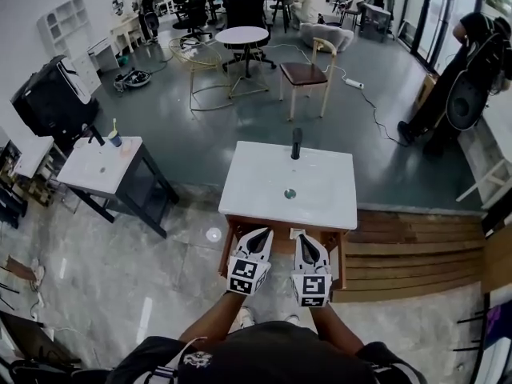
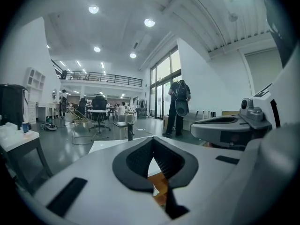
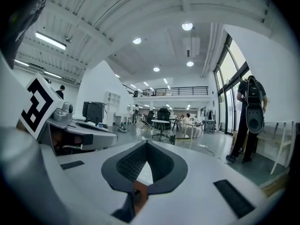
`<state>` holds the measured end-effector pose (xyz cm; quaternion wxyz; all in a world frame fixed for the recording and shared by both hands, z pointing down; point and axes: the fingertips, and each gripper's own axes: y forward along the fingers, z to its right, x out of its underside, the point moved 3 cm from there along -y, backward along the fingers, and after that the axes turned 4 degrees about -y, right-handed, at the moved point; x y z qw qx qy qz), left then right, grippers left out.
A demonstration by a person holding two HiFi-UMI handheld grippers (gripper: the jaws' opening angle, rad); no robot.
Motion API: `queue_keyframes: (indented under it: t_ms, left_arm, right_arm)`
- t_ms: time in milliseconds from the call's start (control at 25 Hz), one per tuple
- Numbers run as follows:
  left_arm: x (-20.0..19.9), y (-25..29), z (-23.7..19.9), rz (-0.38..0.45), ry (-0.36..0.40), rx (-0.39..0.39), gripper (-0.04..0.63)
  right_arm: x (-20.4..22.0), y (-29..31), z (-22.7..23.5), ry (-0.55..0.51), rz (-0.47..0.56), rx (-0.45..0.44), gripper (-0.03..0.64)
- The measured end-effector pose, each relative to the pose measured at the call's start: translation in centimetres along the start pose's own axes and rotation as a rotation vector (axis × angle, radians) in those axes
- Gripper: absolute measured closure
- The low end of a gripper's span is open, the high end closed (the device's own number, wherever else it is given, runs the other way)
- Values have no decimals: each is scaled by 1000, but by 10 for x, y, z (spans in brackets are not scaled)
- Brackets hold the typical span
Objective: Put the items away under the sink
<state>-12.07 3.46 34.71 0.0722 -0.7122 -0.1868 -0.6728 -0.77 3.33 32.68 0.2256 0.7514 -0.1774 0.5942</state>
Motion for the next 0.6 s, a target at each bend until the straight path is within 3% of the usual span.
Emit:
queue_keyframes:
  t_ms: [600]
  left_arm:
    - [-10, -11, 4, 5, 8, 37, 588]
  right_arm:
    - [-5, -14, -12, -6, -28, 9, 594]
